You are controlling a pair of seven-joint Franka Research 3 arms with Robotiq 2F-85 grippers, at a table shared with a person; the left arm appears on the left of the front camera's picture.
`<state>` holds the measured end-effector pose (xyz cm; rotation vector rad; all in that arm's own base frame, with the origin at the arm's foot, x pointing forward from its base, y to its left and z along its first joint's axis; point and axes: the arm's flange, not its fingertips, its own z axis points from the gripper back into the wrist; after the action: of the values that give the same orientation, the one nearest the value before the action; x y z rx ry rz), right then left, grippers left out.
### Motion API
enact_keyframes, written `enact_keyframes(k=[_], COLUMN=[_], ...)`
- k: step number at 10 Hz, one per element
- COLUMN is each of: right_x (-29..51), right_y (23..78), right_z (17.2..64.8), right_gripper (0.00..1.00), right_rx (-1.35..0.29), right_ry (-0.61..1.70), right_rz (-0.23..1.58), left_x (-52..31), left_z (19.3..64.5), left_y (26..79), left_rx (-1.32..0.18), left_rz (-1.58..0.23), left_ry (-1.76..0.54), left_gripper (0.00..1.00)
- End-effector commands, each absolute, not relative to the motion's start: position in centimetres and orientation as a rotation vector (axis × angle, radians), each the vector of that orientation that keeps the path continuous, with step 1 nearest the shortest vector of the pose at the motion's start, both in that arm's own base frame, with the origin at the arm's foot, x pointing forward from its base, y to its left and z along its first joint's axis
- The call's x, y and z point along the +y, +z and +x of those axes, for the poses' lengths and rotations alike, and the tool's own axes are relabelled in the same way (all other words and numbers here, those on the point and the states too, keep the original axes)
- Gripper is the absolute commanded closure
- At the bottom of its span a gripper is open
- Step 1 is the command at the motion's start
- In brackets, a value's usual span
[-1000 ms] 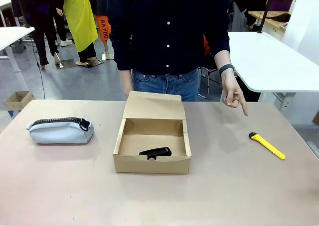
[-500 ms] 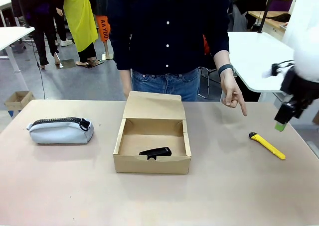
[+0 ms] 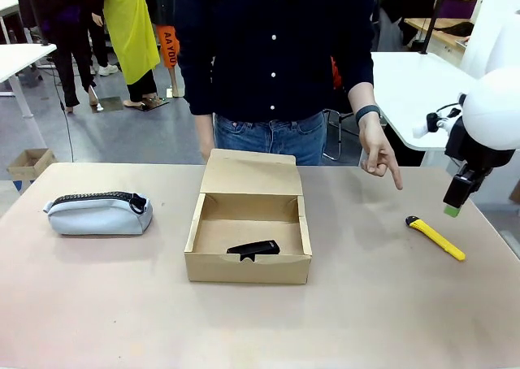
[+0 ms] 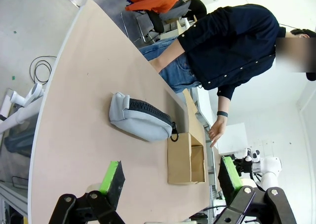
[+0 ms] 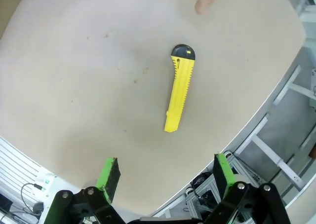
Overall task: Pack the items into the box.
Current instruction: Pick up the item indicated by the person and place it inside the Mailer Box.
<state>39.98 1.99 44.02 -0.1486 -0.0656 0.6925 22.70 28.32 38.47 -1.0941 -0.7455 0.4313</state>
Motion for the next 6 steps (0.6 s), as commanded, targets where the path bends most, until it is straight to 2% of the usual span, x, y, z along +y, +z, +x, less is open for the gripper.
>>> enact_keyframes(k=[1, 6], right_x=[1.4, -0.8], right_y=[42.1, 32.6], right_z=[41.7, 44.1], right_gripper=[0.0, 0.0], right_rx=[-0.097, -0.132], right_ry=[0.802, 0.801], right_rz=[-0.084, 0.023], left_x=[28.1, 28.1], left_z=[22.7, 22.7], left_y=[38.4, 38.4], left_rx=[-0.773, -0.773], left_rz=[-1.105, -1.105], left_ry=[0.418, 0.418], left_gripper=[0.0, 0.0])
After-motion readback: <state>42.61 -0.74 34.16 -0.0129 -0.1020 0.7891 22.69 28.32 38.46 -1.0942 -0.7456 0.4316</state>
